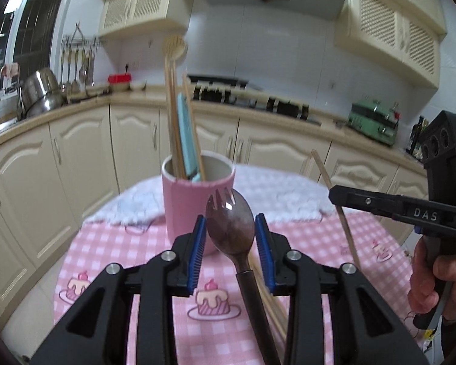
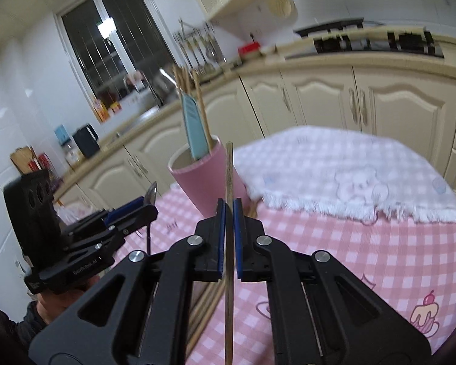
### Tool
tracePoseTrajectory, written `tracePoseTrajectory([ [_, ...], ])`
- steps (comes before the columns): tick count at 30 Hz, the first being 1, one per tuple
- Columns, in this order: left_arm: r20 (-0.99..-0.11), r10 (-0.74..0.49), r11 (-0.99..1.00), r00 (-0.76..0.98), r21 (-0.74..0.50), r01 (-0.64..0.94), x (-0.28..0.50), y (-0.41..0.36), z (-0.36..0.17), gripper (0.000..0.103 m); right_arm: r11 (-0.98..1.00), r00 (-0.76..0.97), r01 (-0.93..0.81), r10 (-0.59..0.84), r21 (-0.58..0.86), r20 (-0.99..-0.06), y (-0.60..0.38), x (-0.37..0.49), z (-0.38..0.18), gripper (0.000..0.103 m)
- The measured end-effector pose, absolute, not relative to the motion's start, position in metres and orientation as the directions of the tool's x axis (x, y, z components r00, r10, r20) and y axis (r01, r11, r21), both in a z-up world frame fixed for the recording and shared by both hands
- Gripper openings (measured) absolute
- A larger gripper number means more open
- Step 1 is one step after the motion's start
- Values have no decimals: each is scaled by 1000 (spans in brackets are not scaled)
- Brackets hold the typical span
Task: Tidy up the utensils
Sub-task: 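Carry the spoon and chopstick over the pink cup and release both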
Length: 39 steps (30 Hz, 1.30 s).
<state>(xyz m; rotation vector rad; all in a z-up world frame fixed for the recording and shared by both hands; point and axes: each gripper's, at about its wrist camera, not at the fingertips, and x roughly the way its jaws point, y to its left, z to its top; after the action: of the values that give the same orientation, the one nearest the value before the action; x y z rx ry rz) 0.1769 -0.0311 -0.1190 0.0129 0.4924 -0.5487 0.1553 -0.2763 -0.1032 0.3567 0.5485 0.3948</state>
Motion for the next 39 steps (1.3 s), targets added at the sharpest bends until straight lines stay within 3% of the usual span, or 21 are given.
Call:
tracePoseTrajectory([
  [14,-274,-484,872,831,-74,484,182,-27,-65,31,849,860,-322,447,420,-245,-276,173,-40,6],
  [27,-114,-429,903,896,-57,425,256,-28,2,31,862,903,-373,422,344,-77,-254,254,48,6],
  [39,-164,-383,921,909,7,390,294,-48,-37,32,881,904,-356,410,312,-124,-233,301,22,6],
])
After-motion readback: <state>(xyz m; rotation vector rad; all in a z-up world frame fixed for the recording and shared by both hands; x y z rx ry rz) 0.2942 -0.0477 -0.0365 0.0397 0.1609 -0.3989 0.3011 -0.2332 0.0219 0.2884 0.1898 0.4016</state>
